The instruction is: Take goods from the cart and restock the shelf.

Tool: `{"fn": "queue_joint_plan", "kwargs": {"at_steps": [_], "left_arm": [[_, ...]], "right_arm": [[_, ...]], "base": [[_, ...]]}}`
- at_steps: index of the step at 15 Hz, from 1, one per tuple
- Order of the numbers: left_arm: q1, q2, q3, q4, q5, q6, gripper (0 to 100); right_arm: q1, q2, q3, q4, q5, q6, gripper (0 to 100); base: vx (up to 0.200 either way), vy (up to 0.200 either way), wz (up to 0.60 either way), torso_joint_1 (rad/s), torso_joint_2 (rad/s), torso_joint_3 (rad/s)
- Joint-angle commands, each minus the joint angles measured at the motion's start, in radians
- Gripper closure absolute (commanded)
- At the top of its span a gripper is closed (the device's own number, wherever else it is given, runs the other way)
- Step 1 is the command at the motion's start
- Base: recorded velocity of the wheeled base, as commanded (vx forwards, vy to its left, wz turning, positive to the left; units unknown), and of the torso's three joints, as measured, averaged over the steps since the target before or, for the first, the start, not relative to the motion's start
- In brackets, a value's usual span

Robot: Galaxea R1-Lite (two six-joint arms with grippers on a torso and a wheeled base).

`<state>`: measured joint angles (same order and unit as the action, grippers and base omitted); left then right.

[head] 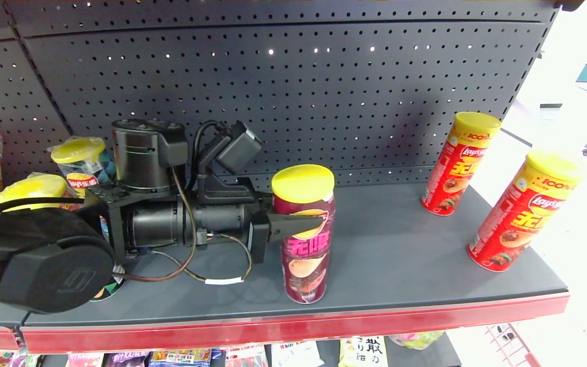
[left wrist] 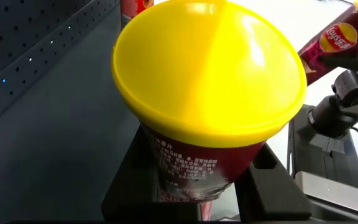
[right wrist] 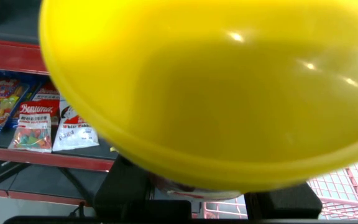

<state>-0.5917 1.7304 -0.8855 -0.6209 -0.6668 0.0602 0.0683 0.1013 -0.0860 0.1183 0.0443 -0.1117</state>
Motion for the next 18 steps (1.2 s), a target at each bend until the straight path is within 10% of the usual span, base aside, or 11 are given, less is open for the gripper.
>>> {"fn": "queue_joint_plan", "kwargs": {"at_steps": [1, 16, 17, 18], "left_arm": [[-0.005, 0.005, 0.010, 0.000, 0.000, 0.001, 100], [-0.026, -0.040, 0.099, 0.003, 0.010, -0.002, 100], [-0.026, -0.040, 0.096, 0.003, 0.013, -0.003, 0], [-0.026, -0.040, 0.097, 0.003, 0.023, -0.003, 0]], "right_arm": [[0.001, 0.002, 0.000, 0.000, 0.000, 0.000, 100], [0.001, 0.006, 0.000, 0.000, 0.000, 0.000, 100], [0.001, 0.006, 0.000, 0.000, 0.000, 0.000, 100], [0.001, 0.006, 0.000, 0.000, -0.001, 0.000, 100]], "base": [[0.000, 0.000, 0.00, 0.000, 0.00, 0.000], [0.000, 0.000, 0.00, 0.000, 0.00, 0.000], [0.000, 0.000, 0.00, 0.000, 0.00, 0.000], [0.000, 0.000, 0.00, 0.000, 0.00, 0.000]]}}
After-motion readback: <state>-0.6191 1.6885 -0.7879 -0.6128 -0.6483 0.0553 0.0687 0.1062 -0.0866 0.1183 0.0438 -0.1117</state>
